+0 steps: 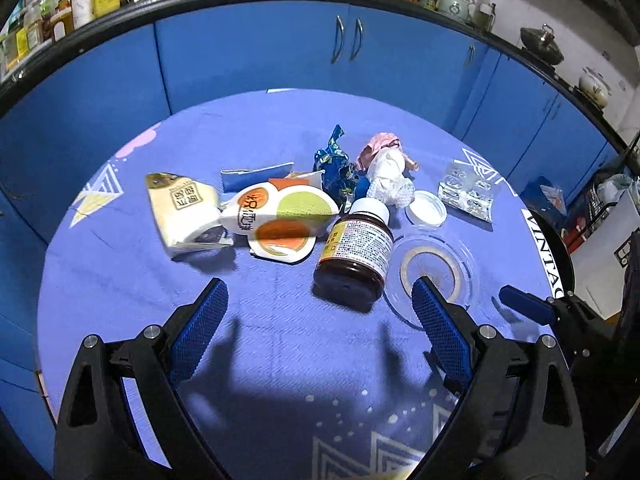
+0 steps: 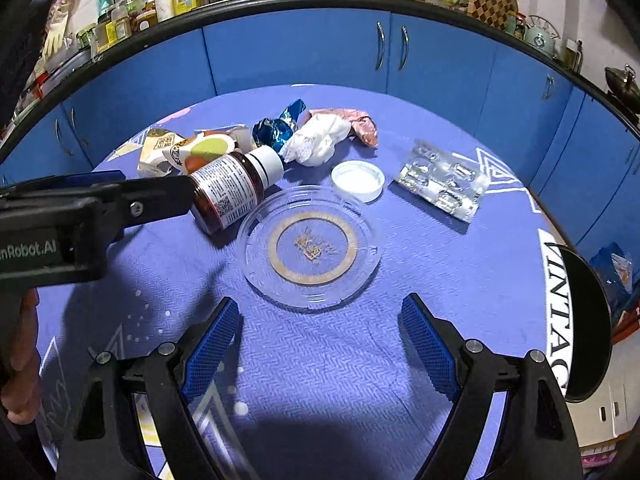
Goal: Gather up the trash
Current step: 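Move both open tools back over the table, then grasp the brown medicine bottle with the left tool while the right tool grasps the clear lid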
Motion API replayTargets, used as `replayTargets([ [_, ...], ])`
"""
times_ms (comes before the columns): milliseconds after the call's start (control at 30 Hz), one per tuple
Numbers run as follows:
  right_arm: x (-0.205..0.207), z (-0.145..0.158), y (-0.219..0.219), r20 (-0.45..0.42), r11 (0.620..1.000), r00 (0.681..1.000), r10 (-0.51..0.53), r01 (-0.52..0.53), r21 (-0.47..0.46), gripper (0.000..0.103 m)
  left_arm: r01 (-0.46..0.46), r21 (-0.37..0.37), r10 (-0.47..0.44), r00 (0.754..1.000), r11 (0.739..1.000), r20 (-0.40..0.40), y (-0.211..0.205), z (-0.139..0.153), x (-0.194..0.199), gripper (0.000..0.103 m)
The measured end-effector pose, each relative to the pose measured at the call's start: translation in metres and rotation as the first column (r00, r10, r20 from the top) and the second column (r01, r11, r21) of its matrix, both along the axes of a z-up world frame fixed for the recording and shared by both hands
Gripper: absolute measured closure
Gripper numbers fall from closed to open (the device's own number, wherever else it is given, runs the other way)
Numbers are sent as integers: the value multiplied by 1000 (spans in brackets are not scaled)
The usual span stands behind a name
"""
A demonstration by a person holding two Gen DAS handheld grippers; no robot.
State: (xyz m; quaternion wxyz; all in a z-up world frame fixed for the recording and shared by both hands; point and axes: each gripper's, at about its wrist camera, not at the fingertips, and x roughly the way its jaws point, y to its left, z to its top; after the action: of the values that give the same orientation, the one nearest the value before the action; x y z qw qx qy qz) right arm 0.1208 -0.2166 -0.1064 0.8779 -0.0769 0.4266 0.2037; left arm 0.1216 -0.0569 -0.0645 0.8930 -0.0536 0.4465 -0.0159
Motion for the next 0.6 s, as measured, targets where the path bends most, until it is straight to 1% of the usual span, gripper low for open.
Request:
replayTargets([
  [200, 9, -2, 3, -13, 1000, 1000, 12, -12, 17, 21, -2, -1, 2, 1000, 1000, -26, -2, -8, 11, 12],
  [267, 12, -2, 4, -17, 1000, 1000, 13, -12, 20, 21, 0, -12, 0, 999, 1000, -39, -1, -11, 15, 13],
  [433, 21, -4, 3, -41, 999, 999, 15, -14, 29, 21, 11, -35, -14, 997, 999, -70, -1, -18, 24, 23],
  [567, 24, -4, 7, -41, 1000, 999, 23, -22, 17, 21, 16, -64, -23, 995, 998, -99, 0, -23, 30, 30],
  [600, 25, -4, 9, -41, 1000, 999, 25, -24, 14, 21, 19, -71, -26, 994, 997, -103, 0, -24, 31, 33],
])
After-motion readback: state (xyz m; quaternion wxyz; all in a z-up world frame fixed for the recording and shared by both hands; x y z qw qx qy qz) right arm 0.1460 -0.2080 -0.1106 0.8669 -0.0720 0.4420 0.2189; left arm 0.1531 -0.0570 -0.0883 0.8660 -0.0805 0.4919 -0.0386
